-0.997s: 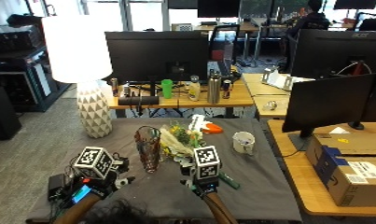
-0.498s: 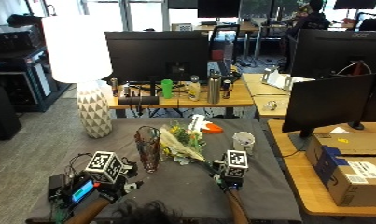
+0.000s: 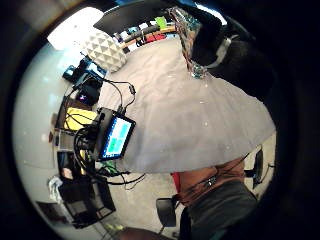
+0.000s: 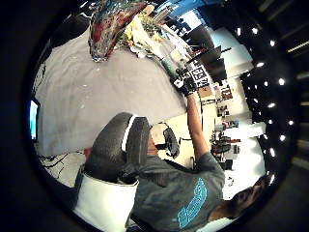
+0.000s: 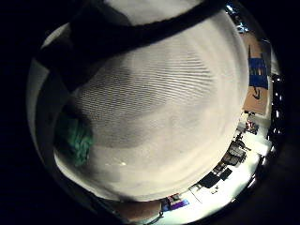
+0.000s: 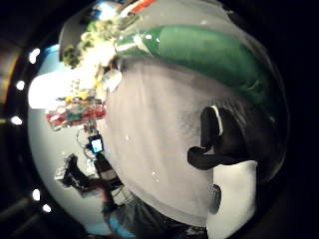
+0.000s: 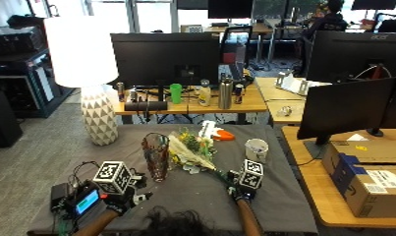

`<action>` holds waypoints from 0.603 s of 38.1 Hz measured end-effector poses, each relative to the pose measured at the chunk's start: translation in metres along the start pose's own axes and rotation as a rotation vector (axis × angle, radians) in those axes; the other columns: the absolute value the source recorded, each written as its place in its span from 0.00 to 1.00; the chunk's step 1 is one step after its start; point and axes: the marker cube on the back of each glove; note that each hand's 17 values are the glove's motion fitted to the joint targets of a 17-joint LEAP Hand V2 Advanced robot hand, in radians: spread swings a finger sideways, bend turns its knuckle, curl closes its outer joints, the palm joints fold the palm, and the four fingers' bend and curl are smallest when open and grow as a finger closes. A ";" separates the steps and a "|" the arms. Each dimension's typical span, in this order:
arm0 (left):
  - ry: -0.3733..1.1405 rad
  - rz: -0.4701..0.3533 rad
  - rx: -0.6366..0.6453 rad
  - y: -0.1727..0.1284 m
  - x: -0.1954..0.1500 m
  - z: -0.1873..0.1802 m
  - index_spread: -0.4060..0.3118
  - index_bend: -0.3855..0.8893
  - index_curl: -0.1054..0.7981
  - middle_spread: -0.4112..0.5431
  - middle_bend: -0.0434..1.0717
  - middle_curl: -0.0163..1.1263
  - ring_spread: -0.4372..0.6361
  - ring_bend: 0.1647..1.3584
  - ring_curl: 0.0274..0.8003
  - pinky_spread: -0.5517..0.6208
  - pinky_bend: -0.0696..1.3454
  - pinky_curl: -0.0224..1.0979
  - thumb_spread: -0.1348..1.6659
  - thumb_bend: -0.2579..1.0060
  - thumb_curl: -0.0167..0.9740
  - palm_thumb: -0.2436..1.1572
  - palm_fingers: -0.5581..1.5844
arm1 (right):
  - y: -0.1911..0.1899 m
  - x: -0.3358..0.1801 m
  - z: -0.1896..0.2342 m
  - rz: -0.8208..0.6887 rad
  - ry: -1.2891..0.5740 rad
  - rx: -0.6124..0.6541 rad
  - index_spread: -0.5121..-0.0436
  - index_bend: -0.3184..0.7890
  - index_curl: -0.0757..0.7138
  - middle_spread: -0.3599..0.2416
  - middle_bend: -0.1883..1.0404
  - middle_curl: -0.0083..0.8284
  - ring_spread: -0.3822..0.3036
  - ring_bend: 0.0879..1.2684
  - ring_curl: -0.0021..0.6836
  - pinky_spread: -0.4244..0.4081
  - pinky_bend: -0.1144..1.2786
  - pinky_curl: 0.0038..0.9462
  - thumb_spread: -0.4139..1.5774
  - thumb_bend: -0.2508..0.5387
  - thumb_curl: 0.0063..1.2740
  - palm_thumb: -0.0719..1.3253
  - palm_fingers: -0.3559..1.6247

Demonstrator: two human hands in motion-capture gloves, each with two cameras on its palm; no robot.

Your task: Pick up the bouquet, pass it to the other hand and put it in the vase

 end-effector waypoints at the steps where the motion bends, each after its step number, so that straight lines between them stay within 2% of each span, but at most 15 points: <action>1: -0.001 0.000 0.001 0.000 0.000 0.000 0.42 0.42 0.47 0.40 0.19 0.31 0.48 0.30 0.38 0.74 0.25 0.34 0.65 0.18 0.29 0.34 0.53 | 0.001 0.000 0.000 0.021 0.018 0.003 0.46 0.41 0.34 0.74 0.34 0.39 0.92 0.23 0.36 0.92 0.61 0.37 0.78 0.35 0.27 0.62 0.29; 2: -0.001 0.000 0.002 0.000 0.000 0.000 0.42 0.42 0.47 0.40 0.19 0.31 0.48 0.30 0.38 0.74 0.25 0.34 0.65 0.18 0.29 0.34 0.53 | 0.001 0.000 0.000 0.042 0.038 0.011 0.46 0.50 0.38 0.72 0.36 0.41 0.90 0.24 0.38 0.91 0.56 0.36 0.79 0.38 0.28 0.65 0.35; 5: 0.001 -0.003 0.002 0.000 -0.001 0.002 0.42 0.42 0.47 0.40 0.19 0.31 0.48 0.30 0.38 0.74 0.25 0.34 0.65 0.18 0.29 0.34 0.53 | -0.009 0.002 0.005 0.089 0.091 0.047 0.49 0.56 0.43 0.68 0.38 0.42 0.86 0.23 0.37 0.91 0.49 0.32 0.80 0.41 0.29 0.69 0.42; 6: 0.002 -0.005 0.000 0.000 -0.001 0.002 0.42 0.42 0.47 0.40 0.19 0.31 0.48 0.30 0.38 0.74 0.25 0.35 0.65 0.18 0.29 0.34 0.53 | -0.020 0.003 0.011 0.088 0.095 0.061 0.50 0.55 0.43 0.68 0.38 0.42 0.85 0.22 0.37 0.91 0.48 0.32 0.80 0.41 0.30 0.69 0.42; 7: 0.004 -0.006 -0.002 0.000 -0.002 0.003 0.42 0.42 0.47 0.40 0.19 0.31 0.48 0.30 0.38 0.74 0.25 0.35 0.65 0.18 0.29 0.34 0.53 | -0.035 0.004 0.021 0.075 0.091 0.074 0.51 0.57 0.46 0.66 0.39 0.43 0.83 0.25 0.40 0.90 0.46 0.32 0.80 0.43 0.30 0.72 0.47; 9: 0.008 -0.006 -0.006 0.000 -0.003 0.004 0.43 0.42 0.47 0.40 0.19 0.31 0.48 0.30 0.39 0.74 0.25 0.35 0.65 0.18 0.30 0.34 0.53 | -0.065 0.005 0.040 0.034 0.076 0.096 0.52 0.58 0.48 0.64 0.38 0.43 0.80 0.24 0.39 0.90 0.45 0.32 0.80 0.44 0.31 0.74 0.49; 12: 0.012 -0.007 -0.004 0.000 -0.003 0.003 0.43 0.42 0.47 0.40 0.19 0.31 0.48 0.30 0.39 0.74 0.25 0.35 0.65 0.18 0.30 0.34 0.53 | -0.083 0.003 0.051 0.008 0.101 0.141 0.56 0.57 0.50 0.61 0.38 0.44 0.72 0.26 0.42 0.87 0.42 0.31 0.80 0.44 0.32 0.76 0.55; 13: 0.012 -0.006 -0.002 0.000 -0.003 0.003 0.43 0.42 0.47 0.40 0.19 0.31 0.48 0.30 0.39 0.74 0.25 0.35 0.65 0.18 0.30 0.34 0.53 | -0.085 0.002 0.051 0.008 0.119 0.168 0.58 0.51 0.49 0.57 0.43 0.47 0.61 0.33 0.47 0.80 0.42 0.32 0.79 0.45 0.33 0.77 0.64; 15: 0.013 -0.006 0.002 0.000 -0.004 0.002 0.43 0.42 0.47 0.40 0.19 0.31 0.48 0.30 0.39 0.74 0.25 0.35 0.65 0.18 0.30 0.34 0.53 | -0.085 -0.001 0.049 0.014 0.150 0.223 0.59 0.47 0.48 0.54 0.45 0.48 0.53 0.34 0.46 0.72 0.40 0.30 0.77 0.44 0.34 0.79 0.68; 17: 0.014 -0.006 0.000 0.000 -0.004 0.002 0.43 0.42 0.47 0.40 0.19 0.31 0.48 0.30 0.39 0.74 0.25 0.35 0.65 0.18 0.30 0.34 0.53 | -0.081 -0.003 0.045 0.021 0.165 0.261 0.57 0.43 0.49 0.49 0.44 0.50 0.44 0.39 0.51 0.52 0.48 0.35 0.71 0.40 0.36 0.78 0.79; 20: 0.015 -0.004 0.003 0.000 -0.003 0.000 0.43 0.42 0.47 0.40 0.19 0.31 0.48 0.30 0.39 0.74 0.25 0.35 0.65 0.18 0.30 0.34 0.53 | -0.077 -0.005 0.042 0.018 0.135 0.279 0.56 0.44 0.52 0.44 0.47 0.53 0.36 0.44 0.58 0.39 0.53 0.39 0.65 0.36 0.39 0.79 0.84; 23: 0.013 0.000 0.011 -0.002 -0.003 -0.003 0.43 0.42 0.48 0.40 0.19 0.31 0.48 0.30 0.39 0.74 0.25 0.35 0.65 0.18 0.30 0.34 0.53 | -0.078 -0.004 0.041 0.017 0.073 0.289 0.56 0.42 0.54 0.40 0.56 0.58 0.32 0.56 0.66 0.30 0.50 0.41 0.60 0.30 0.40 0.77 0.91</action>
